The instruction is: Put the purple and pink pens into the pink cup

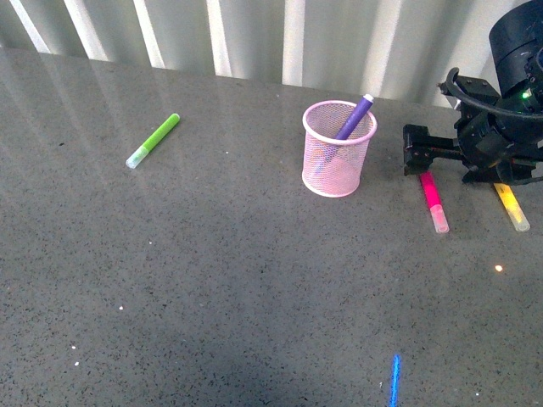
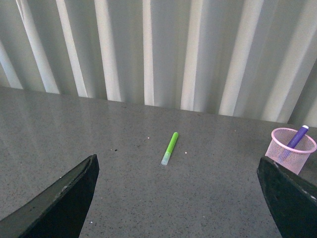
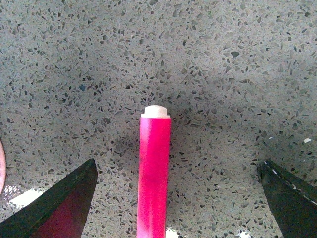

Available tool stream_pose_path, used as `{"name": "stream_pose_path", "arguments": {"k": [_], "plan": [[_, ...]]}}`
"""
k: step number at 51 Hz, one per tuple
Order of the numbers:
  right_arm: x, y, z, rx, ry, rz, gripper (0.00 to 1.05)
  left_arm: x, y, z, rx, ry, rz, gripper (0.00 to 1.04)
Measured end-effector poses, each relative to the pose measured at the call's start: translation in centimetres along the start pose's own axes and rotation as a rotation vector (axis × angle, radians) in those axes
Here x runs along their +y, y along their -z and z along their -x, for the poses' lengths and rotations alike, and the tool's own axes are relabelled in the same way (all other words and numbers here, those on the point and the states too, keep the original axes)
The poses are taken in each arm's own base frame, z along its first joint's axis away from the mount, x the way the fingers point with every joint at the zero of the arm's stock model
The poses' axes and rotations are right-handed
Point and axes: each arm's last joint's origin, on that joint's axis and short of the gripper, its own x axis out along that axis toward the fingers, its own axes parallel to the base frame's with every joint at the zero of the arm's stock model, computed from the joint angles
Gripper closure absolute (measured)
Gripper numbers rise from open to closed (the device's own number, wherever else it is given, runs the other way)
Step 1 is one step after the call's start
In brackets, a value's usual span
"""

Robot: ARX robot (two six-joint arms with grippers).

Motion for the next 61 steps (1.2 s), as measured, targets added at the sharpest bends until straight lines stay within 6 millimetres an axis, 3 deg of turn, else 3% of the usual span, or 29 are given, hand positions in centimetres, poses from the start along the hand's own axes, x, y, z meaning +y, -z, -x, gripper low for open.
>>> {"name": "stream_pose_path", "arguments": {"k": [4, 15, 29, 40, 47, 52, 61], "plan": [[0.0, 0.0, -0.1, -0.004, -0.001, 0.001, 0.12, 0.0, 0.0, 0.0, 0.0, 0.0, 0.0, 0.07], [-0.2, 0.0, -0.3, -0.012, 0.01, 0.001, 0.4, 0.0, 0.0, 0.0, 0.0, 0.0, 0.0, 0.07], [-0.3, 0.1, -0.5, -0.031, -0.012, -0.002, 0.92, 0.0, 0.0, 0.0, 0.0, 0.0, 0.0, 0.07], [-0.9, 0.6, 0.3, -0.136, -0.005, -0.022, 0.93, 0.0, 0.0, 0.0, 0.0, 0.0, 0.0, 0.07], [-0.8, 0.3, 2.4, -0.268, -0.002, 0.013, 0.93, 0.0, 0.0, 0.0, 0.0, 0.0, 0.0, 0.07], [-0.4, -0.6, 5.4, -0.415, -0.026, 0.034, 0.93, 0.0, 0.0, 0.0, 0.0, 0.0, 0.0, 0.07], [2.3, -2.1, 14.0, -0.797, -0.271, 0.098, 0.93, 0.0, 0.0, 0.0, 0.0, 0.0, 0.0, 0.07]]}}
